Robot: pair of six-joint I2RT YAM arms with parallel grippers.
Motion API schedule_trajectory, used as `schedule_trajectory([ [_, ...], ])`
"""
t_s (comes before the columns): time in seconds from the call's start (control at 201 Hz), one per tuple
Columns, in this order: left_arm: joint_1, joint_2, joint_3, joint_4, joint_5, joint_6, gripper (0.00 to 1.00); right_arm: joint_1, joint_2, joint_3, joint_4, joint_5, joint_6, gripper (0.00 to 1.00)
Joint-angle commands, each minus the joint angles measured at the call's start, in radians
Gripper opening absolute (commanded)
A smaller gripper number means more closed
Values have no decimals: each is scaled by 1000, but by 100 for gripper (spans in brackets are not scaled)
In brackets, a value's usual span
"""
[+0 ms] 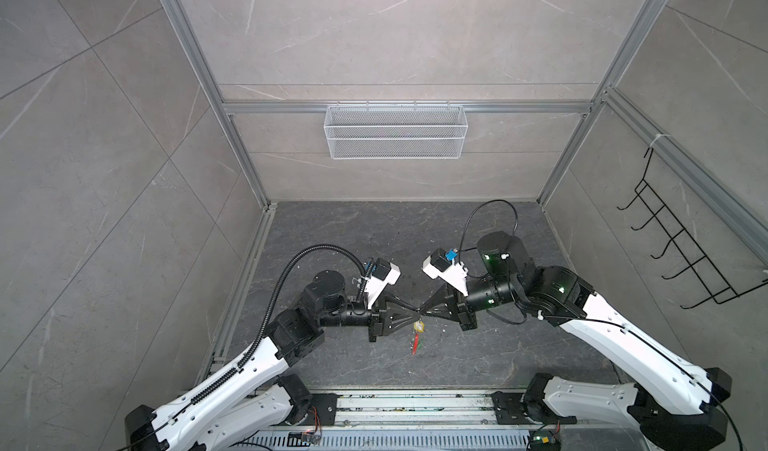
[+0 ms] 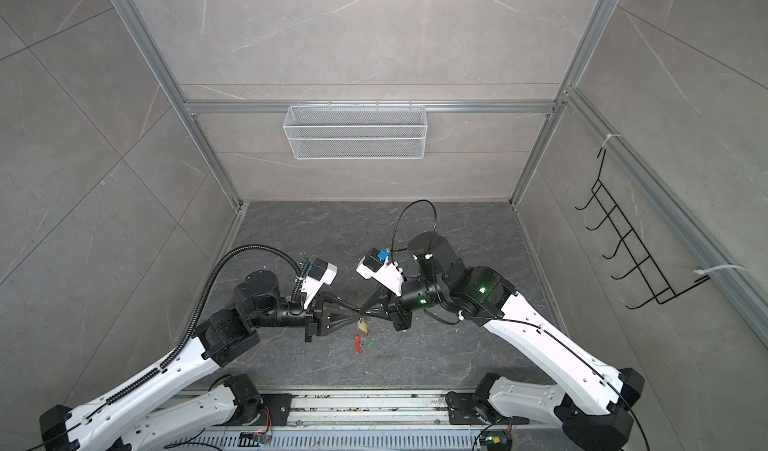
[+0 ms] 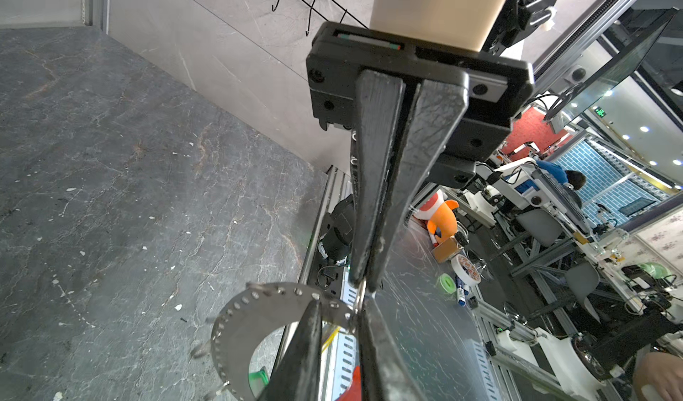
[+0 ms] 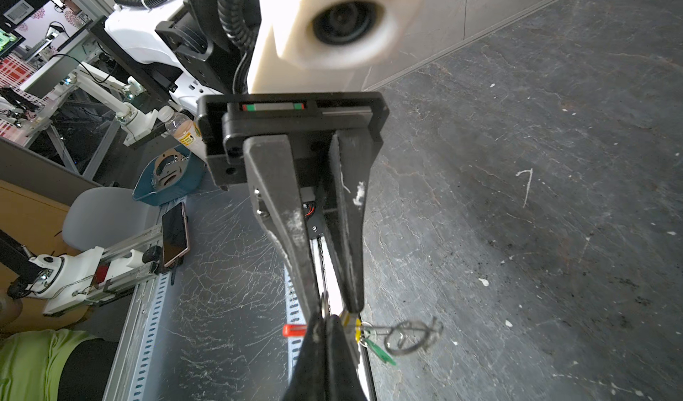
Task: Remove the keys from the keyring
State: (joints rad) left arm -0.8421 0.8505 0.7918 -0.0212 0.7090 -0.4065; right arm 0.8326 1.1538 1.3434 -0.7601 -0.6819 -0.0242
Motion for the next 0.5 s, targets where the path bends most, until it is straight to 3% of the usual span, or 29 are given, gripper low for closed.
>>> schedule_trajectory([
  [0.0, -3, -10, 49, 45, 12, 18, 23, 6, 4, 34, -13, -18, -21, 0],
  [0.159, -5, -32, 46, 41, 6, 25, 25, 6, 3, 35, -17, -12, -23, 0],
  [0.493, -11, -15, 47, 42, 0, 25, 5, 8, 6, 31, -4, -12, -16, 0],
])
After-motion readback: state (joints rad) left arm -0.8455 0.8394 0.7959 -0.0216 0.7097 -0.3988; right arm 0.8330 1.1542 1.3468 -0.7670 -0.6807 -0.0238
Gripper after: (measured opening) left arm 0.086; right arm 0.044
